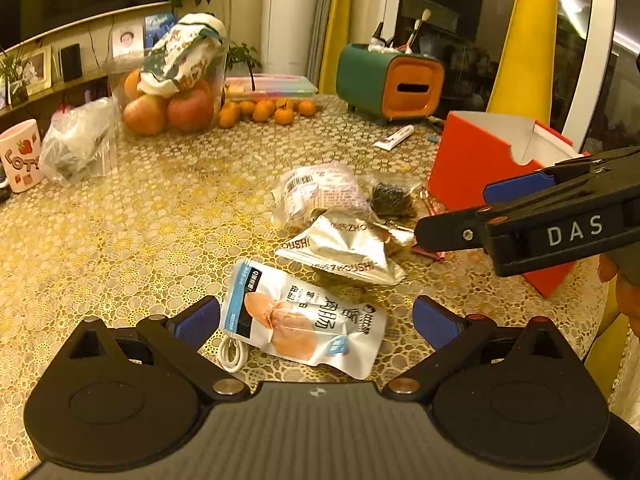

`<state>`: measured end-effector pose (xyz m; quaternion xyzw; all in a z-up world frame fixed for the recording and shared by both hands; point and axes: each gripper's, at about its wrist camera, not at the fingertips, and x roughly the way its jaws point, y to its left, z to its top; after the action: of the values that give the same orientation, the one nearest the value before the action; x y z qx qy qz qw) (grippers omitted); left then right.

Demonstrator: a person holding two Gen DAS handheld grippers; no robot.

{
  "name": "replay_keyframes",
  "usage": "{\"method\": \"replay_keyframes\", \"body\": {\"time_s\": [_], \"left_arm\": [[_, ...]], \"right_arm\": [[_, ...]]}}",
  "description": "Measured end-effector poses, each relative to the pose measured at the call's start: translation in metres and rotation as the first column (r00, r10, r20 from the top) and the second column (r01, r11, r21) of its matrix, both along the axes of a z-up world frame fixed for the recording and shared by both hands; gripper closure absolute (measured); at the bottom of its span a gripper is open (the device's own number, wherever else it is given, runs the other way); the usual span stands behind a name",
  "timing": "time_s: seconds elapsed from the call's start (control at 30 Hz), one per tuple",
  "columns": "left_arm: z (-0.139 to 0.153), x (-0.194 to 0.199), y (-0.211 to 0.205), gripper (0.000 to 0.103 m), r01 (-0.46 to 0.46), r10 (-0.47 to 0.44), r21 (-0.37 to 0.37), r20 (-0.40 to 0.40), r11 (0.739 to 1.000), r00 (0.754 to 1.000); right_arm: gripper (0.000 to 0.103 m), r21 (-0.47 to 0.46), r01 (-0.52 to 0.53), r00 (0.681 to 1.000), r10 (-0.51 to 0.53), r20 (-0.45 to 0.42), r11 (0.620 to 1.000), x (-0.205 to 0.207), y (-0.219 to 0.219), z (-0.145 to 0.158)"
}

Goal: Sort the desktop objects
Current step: 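Grasp the white snack packet with left tool while right tool grasps silver ZHOUSHI packet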

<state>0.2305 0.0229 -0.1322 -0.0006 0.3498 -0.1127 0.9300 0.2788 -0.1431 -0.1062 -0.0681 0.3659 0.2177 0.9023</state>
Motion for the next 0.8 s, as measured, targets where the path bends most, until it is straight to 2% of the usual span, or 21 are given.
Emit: {"method": "replay_keyframes", "body": {"time_s": [0.33,0.8], "left_arm": [[-0.022,0.025,0.006,0.0,0.01,-0.01,0.004,-0.053,1.0,0.999],[-0.034,0.031,0.005,0.001,0.01,-0.01,0.006,-0.038,1.0,0.999]], "right_arm": [[0.014,-0.041,-0.03,0.999,0.029,-0.022,0.999,0.023,0.029,-0.021],[0.014,-0.093,-0.074,0.994,0.067,-0.083,0.993,0.055,0.058,-0.052]]}}
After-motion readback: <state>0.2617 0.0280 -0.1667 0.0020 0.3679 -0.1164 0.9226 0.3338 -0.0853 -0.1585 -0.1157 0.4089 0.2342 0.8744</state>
